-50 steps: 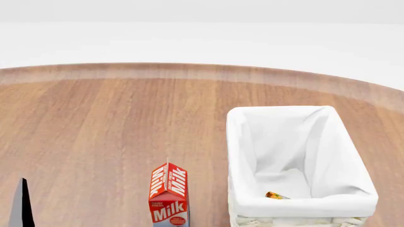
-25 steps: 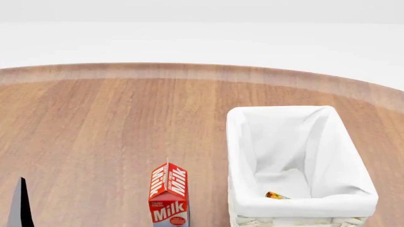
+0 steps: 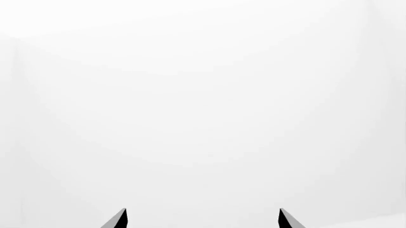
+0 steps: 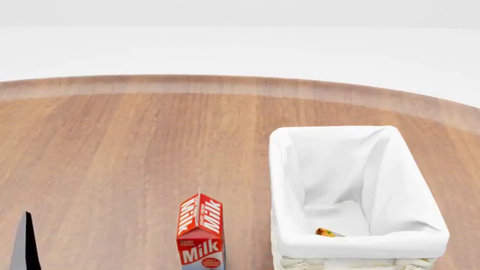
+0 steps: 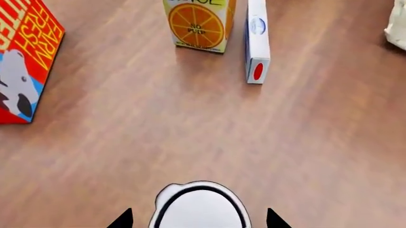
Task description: Pick up the alphabet soup and the tomato sauce, and put them in the basket.
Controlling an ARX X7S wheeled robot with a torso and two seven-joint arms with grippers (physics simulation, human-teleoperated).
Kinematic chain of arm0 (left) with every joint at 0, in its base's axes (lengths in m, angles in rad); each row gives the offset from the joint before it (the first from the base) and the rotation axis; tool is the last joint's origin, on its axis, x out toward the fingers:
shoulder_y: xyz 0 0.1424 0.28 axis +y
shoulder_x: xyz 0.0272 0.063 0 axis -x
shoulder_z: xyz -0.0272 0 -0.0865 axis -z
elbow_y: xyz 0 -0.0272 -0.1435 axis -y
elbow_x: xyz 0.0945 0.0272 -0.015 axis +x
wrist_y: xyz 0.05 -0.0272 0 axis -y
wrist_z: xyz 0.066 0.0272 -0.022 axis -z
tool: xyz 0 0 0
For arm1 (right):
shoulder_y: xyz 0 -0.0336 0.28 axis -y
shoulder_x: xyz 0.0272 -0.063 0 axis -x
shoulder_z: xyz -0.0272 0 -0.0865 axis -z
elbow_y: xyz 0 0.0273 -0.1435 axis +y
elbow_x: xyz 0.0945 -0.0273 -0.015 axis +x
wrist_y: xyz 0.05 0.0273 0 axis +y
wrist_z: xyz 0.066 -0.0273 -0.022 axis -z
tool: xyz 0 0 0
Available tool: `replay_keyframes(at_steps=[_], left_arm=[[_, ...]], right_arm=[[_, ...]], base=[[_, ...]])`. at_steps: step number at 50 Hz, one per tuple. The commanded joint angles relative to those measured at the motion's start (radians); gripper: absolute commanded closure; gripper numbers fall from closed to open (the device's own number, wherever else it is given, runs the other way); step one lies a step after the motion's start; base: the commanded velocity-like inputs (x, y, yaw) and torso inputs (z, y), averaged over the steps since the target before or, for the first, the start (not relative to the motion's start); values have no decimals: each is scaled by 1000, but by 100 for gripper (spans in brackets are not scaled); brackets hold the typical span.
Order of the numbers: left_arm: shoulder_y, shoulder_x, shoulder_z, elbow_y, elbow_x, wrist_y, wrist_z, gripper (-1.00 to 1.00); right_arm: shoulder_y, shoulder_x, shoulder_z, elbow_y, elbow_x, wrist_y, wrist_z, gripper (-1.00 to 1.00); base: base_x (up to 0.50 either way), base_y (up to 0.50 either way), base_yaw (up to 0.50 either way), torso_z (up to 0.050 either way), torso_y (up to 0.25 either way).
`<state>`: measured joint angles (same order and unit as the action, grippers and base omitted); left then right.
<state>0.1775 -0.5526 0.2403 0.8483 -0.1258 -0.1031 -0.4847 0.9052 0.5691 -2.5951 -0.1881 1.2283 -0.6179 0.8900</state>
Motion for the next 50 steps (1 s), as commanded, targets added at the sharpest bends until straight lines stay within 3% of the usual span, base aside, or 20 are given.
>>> replay_keyframes(at_steps=[1, 31, 32, 50], left_arm=[[2, -1, 2, -6, -1, 7, -1, -100], [1, -5, 9, -12, 0, 13, -4, -100], [2, -5, 7, -12, -3, 13, -5, -100], [1, -7, 12, -16, -3, 18, -6, -100]], right_arm=[[-35, -11, 21, 46, 24, -5, -38, -100], [-85, -20, 57, 101, 31, -2, -73, -100], [-83, -20, 56, 98, 20, -1, -63, 100], [29, 62, 60, -41, -101, 15, 46, 100]], base=[[0, 0, 0, 0, 0], [0, 0, 0, 0, 0], [0, 0, 0, 0, 0], [0, 0, 0, 0, 0]])
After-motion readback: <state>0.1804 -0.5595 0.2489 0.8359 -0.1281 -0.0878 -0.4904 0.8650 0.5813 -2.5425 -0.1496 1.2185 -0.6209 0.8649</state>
